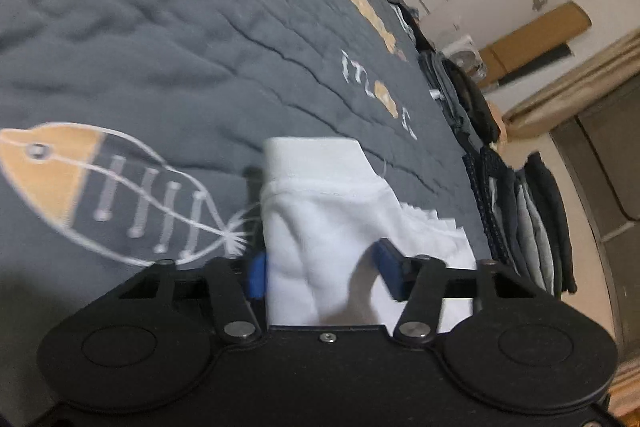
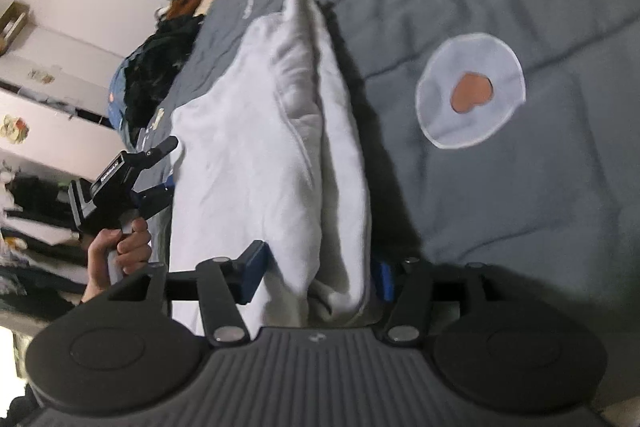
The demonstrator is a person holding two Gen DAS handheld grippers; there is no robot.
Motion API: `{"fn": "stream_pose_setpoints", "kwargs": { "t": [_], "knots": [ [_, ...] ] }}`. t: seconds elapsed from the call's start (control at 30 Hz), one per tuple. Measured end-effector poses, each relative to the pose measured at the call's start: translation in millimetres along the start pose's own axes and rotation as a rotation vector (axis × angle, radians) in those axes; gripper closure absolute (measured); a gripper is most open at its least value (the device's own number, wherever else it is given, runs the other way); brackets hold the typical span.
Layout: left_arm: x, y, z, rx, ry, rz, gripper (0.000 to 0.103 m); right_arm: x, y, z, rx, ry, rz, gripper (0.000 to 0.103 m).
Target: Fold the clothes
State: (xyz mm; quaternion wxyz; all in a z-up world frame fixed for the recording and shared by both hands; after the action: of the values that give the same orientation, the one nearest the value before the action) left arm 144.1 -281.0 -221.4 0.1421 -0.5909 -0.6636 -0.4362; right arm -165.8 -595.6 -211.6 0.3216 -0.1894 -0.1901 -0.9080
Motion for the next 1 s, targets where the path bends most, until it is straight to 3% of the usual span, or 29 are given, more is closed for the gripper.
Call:
{"fn": "stream_pose_setpoints", "kwargs": {
  "t": [0.07, 0.13, 0.17, 0.3, 0.57, 0.8, 1.0],
  "knots": [
    [-1.3, 0.3, -4.5, -0.014, -0.011, -0.005, 0.058, -2.1, 1.3, 1.6, 0.005, 0.001, 0.003, 0.048],
    [-1.7, 1.6, -7.5, -0.023, -0.018, -0.01, 0.074, -4.3, 0.5, 5.0, 0.039, 0.002, 0.015, 0.048],
    [-0.7, 2.0, -9.3, -0.028, -0.022, -0.015, 0.088, -5.1, 0.0, 6.4, 0.063, 0.001, 0.025, 0.051],
    [16.1, 0.9, -28.5, -0.084, -0.011, -0.064, 0.091, -0.8, 4.5, 4.2, 0.056, 0.037, 0.049, 0.077],
    [70.2, 2.5, -91.3, -0.168, -0.044, -0.159, 0.092, 48.0, 19.3, 36.2, 0.057, 0.143, 0.017, 0.083],
    [113.1, 16.5, -199.8, -0.27, -0.129, -0.274, 0.092, 97.7, 31.9, 71.7, 0.088, 0.208, -0.016, 0.084],
    [103.9, 39.9, -342.7, -0.37, -0.239, -0.341, 0.092, 197.9, 76.4, 98.0, 0.182, 0.203, -0.113, 0.084]
  ]
}}
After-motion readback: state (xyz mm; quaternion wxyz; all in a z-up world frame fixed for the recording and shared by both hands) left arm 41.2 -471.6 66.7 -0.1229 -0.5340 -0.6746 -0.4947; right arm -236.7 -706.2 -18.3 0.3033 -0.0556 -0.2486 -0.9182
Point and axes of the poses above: each gripper's, at about its wrist camera, not at the fingertips, and x roughly against the way its jaws point, z to its left, y to its top, the point moved 1 cm from there along -x, roughly the way its jaws point, and after that the axes turned 13 degrees about y, right-handed, at the moved point
